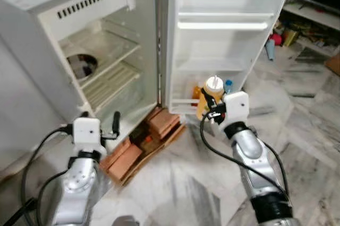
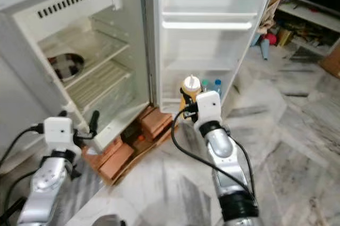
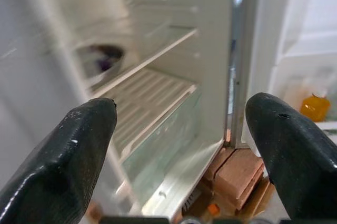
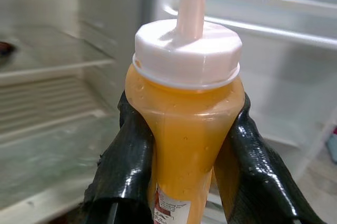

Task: Restocking fridge

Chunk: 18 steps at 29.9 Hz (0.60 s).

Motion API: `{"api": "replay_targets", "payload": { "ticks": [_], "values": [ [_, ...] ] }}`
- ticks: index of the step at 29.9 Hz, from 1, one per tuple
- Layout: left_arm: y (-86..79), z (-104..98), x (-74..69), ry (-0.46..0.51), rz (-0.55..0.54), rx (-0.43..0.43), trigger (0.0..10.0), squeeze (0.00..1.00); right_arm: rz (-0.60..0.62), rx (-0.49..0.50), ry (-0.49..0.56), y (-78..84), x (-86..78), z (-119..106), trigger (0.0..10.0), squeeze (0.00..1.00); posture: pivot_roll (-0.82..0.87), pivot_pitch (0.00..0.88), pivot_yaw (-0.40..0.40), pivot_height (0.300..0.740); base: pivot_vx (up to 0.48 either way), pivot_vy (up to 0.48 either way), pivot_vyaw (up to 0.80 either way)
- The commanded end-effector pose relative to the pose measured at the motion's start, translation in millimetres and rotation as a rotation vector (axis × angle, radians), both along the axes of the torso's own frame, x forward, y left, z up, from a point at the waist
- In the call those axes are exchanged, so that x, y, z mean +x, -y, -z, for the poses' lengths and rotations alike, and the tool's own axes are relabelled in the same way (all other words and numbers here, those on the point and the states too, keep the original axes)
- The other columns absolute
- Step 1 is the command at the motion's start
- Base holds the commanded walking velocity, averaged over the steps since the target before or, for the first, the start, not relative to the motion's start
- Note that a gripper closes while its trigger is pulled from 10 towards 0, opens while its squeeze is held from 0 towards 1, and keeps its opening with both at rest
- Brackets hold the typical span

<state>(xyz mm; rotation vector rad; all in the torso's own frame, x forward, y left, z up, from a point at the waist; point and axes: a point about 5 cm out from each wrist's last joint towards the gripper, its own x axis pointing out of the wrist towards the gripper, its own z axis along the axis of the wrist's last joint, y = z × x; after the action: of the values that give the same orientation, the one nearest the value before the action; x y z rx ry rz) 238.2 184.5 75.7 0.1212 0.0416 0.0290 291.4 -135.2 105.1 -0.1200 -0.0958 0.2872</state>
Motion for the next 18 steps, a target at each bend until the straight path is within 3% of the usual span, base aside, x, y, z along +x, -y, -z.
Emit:
{"api": "replay_targets", "payload": {
  "ticks": [1, 10, 18],
  "values": [
    [5.5, -1.9, -1.0, 0.010, 0.017, -0.005, 10.0, 0.00, 0.036, -0.003, 0.005, 12.1, -1.9, -0.8, 10.0, 0.00, 0.10, 0.035, -0.010, 0.740, 0.322, 0.000, 0.00],
    [-7.6, 3.9, -26.6, -0.022, -0.043, 0.019, 10.0, 0.00, 0.089, -0.031, -0.035, 32.3, -31.1, 11.6, 10.0, 0.00, 0.09, 0.036, -0.008, 0.740, 0.322, 0.000, 0.00],
    [-7.1, 2.8, -23.1, -0.025, -0.046, 0.027, 10.0, 0.00, 0.051, -0.015, -0.033, 23.9, -27.1, 9.1, 10.0, 0.00, 0.10, 0.026, -0.010, 0.740, 0.309, 0.000, 0.00]
  ]
}}
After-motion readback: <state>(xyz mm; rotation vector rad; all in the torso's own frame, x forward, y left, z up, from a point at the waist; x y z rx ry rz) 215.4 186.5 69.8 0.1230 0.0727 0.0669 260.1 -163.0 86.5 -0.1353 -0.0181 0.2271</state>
